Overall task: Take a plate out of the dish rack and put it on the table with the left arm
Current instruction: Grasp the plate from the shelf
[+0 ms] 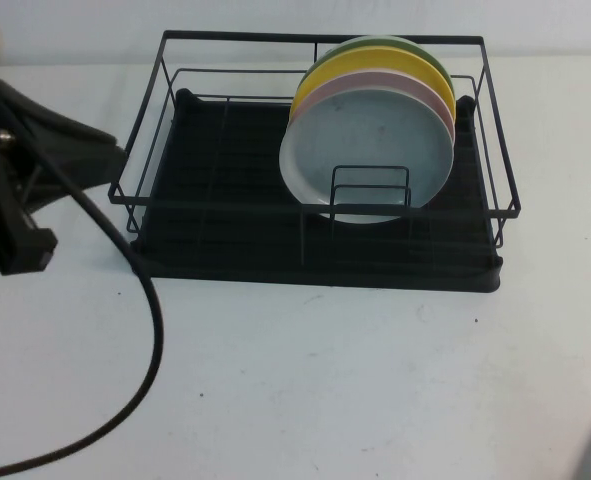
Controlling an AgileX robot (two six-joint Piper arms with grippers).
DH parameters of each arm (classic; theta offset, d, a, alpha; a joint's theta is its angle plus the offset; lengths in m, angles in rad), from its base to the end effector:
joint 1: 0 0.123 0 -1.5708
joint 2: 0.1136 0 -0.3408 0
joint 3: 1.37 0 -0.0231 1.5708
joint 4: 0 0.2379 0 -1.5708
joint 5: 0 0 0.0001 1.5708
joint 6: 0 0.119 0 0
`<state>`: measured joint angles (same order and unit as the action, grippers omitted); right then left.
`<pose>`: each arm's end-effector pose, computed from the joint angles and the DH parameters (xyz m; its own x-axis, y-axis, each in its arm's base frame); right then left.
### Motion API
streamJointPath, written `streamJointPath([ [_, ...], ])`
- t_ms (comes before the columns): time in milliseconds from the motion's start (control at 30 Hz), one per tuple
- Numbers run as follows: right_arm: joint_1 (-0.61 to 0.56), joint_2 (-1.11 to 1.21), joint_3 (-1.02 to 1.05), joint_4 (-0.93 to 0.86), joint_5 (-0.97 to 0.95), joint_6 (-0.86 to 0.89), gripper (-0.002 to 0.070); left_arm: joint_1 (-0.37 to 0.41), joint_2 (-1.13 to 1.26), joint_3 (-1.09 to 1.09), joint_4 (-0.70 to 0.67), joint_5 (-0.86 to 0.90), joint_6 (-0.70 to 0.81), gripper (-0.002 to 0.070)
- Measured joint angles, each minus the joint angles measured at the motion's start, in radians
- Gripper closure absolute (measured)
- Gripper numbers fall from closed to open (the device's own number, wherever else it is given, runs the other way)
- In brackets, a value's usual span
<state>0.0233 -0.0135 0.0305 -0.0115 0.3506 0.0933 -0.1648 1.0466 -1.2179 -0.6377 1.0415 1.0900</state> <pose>0.0109 -0.0002 0.1638 -0.2773 0.0760 -0.9578 0.0034 0.9969 0.0781 0.1549 -0.0878 0.4541 -0.1062 0.5989 -0.7938 0.8133 0.5116 0.2772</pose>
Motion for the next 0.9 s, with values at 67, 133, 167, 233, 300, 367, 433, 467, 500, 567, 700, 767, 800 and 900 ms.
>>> streamJointPath([
  [67,0.0,0.0,0.0,0.0,0.0,0.0,0.0696,-0.005,0.048,-0.016,-0.034,0.016,0.091,0.0574],
  [133,0.0,0.0,0.0,0.0,0.0,0.0,0.0696,-0.029,0.099,-0.026,-0.057,0.019,0.189,0.0465],
  [167,0.0,0.0,0.0,0.0,0.0,0.0,0.0697,-0.045,0.117,-0.027,-0.059,0.008,0.221,0.0413],
  [233,0.0,0.0,0.0,0.0,0.0,0.0,0.0697,-0.093,0.165,-0.029,-0.064,-0.045,0.269,0.0286],
  [300,0.0,0.0,0.0,0.0,0.0,0.0,0.0696,-0.144,0.213,-0.029,-0.068,-0.132,0.288,0.0212],
  [367,0.0,0.0,0.0,0.0,0.0,0.0,0.0696,-0.198,0.257,-0.029,-0.073,-0.242,0.295,0.0175],
  [433,0.0,0.0,0.0,0.0,0.0,0.0,0.0697,-0.243,0.309,-0.034,-0.079,-0.362,0.304,0.016],
  [467,0.0,0.0,0.0,0.0,0.0,0.0,0.0696,-0.257,0.331,-0.038,-0.079,-0.401,0.306,0.0157],
  [500,0.0,0.0,0.0,0.0,0.0,0.0,0.0697,-0.271,0.36,-0.048,-0.081,-0.438,0.309,0.0154],
  [567,0.0,0.0,0.0,0.0,0.0,0.0,0.0696,-0.288,0.421,-0.079,-0.083,-0.476,0.31,0.0151],
  [700,0.0,0.0,0.0,0.0,0.0,0.0,0.0696,-0.303,0.541,-0.166,-0.096,-0.488,0.313,0.0149],
  [767,0.0,0.0,0.0,0.0,0.0,0.0,0.0696,-0.303,0.593,-0.214,-0.108,-0.488,0.313,0.0148],
  [800,0.0,0.0,0.0,0.0,0.0,0.0,0.0697,-0.303,0.62,-0.241,-0.114,-0.488,0.313,0.0148],
  [900,0.0,0.0,0.0,0.0,0.0,0.0,0.0696,-0.303,0.687,-0.316,-0.124,-0.488,0.314,0.0148],
])
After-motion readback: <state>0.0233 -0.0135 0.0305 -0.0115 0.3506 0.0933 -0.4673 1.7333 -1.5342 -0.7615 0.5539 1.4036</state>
